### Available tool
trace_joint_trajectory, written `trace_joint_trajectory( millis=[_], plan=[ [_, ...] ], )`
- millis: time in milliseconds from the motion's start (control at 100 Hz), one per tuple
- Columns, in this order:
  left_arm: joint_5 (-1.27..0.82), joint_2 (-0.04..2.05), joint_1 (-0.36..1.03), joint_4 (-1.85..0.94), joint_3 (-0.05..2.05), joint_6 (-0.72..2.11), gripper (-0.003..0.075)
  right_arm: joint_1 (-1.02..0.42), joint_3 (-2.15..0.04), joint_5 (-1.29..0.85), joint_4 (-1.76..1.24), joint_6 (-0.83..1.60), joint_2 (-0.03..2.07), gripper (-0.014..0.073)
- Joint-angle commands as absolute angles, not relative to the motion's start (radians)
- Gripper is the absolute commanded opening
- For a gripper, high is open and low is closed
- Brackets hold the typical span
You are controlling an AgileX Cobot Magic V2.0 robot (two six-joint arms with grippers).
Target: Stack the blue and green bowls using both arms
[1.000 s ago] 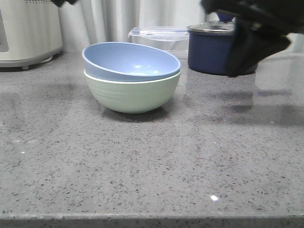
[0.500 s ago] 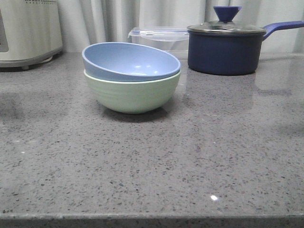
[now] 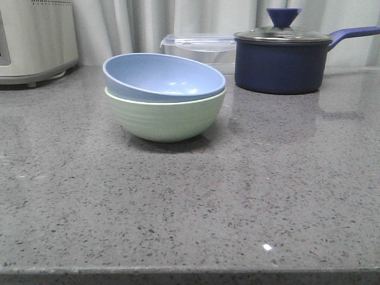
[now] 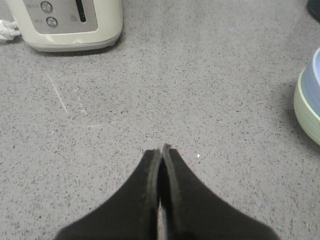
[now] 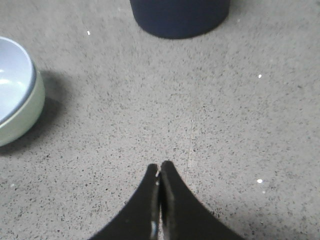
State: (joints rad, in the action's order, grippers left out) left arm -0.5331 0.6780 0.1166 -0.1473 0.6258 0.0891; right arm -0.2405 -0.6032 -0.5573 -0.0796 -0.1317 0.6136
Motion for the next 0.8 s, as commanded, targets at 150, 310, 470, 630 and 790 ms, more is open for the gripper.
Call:
trace_joint_trajectory(
  millis=[150, 310, 470, 630, 790],
  plan=[
    [-0.421, 0.532, 0.115, -0.148, 0.541, 0.092, -0.0020, -0.234, -0.514, -0.437, -0.067, -0.121, 0.455, -0.0080],
    [-0.399, 0.444, 0.115, -0.145, 0.467, 0.092, -0.0020, -0.234, -0.449, -0.429, -0.064, -0.121, 0.381, -0.0080],
    [-0.381, 0.367, 0.115, -0.145, 0.418, 0.095, -0.0020, -0.234, -0.417, -0.429, -0.063, -0.121, 0.322, -0.0080],
    [-0.371, 0.324, 0.115, -0.132, 0.414, 0.099, -0.0020, -0.234, -0.413, -0.437, -0.063, -0.121, 0.302, -0.0080],
    [-0.376, 0.323, 0.115, -0.134, 0.414, 0.099, -0.0020, -0.234, -0.412, -0.440, -0.063, -0.121, 0.302, -0.0080]
  ],
)
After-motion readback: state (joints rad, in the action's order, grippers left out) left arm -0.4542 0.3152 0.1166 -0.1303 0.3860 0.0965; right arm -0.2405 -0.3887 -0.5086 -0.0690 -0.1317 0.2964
